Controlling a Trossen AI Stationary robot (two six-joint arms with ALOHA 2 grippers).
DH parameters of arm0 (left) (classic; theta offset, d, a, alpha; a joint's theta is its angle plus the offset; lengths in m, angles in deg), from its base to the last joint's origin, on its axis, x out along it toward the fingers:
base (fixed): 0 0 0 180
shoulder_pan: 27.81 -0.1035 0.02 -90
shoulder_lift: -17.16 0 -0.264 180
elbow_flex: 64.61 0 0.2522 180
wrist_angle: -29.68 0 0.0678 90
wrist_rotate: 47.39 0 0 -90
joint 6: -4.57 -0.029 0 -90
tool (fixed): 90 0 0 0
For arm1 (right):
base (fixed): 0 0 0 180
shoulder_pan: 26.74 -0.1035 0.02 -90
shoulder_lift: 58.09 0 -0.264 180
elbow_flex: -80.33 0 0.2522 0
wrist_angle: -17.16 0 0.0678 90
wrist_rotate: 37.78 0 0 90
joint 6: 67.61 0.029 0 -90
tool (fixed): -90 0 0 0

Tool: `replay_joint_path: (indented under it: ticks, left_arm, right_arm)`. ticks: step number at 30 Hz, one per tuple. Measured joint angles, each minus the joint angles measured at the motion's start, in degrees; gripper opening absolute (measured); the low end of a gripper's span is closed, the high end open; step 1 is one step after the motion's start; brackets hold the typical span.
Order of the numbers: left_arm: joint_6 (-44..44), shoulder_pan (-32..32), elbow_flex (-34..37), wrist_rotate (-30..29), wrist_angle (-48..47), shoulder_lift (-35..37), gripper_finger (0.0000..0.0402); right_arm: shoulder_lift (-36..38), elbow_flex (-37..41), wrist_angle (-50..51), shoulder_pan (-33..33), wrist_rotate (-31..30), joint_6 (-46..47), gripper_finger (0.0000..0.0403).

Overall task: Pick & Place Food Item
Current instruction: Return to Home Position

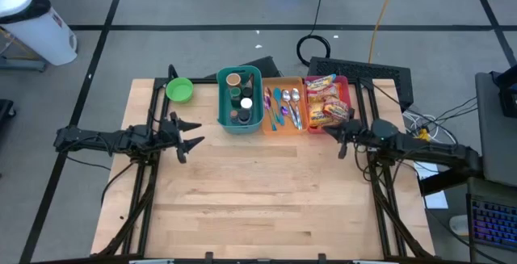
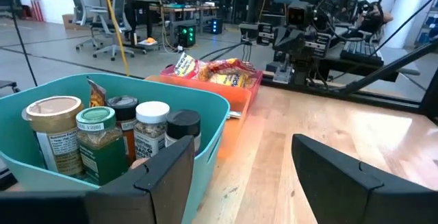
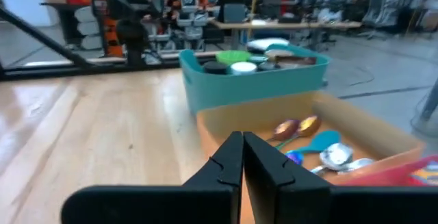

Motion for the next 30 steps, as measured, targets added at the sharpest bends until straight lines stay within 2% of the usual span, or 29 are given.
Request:
replay_joint_path:
  ticks: [6, 11, 18, 30]
  left_arm:
    - [-0.9, -0.1, 0.0, -0.1, -0.8, -0.1, 0.0253]
    - [-3.2, -0.1, 0.0, 0.0, -1.1, -0.3, 0.0253]
    - [-3.1, -0.1, 0.0, 0.0, -0.7, -0.3, 0.0253]
    - [-3.1, -0.1, 0.0, 0.0, -0.7, -0.3, 0.0253]
  right_arm:
    - [10.4, 0.0, 6.5, 0.0, -0.3, -0.9, 0.0004]
    - [9.6, 0.0, 5.9, 0.0, 5.2, -1.1, 0.0004]
    - [8.2, 2.6, 4.4, 0.0, 4.9, 3.3, 0.0004]
    - [7.8, 5.0, 4.6, 0.0, 5.0, 3.5, 0.0004]
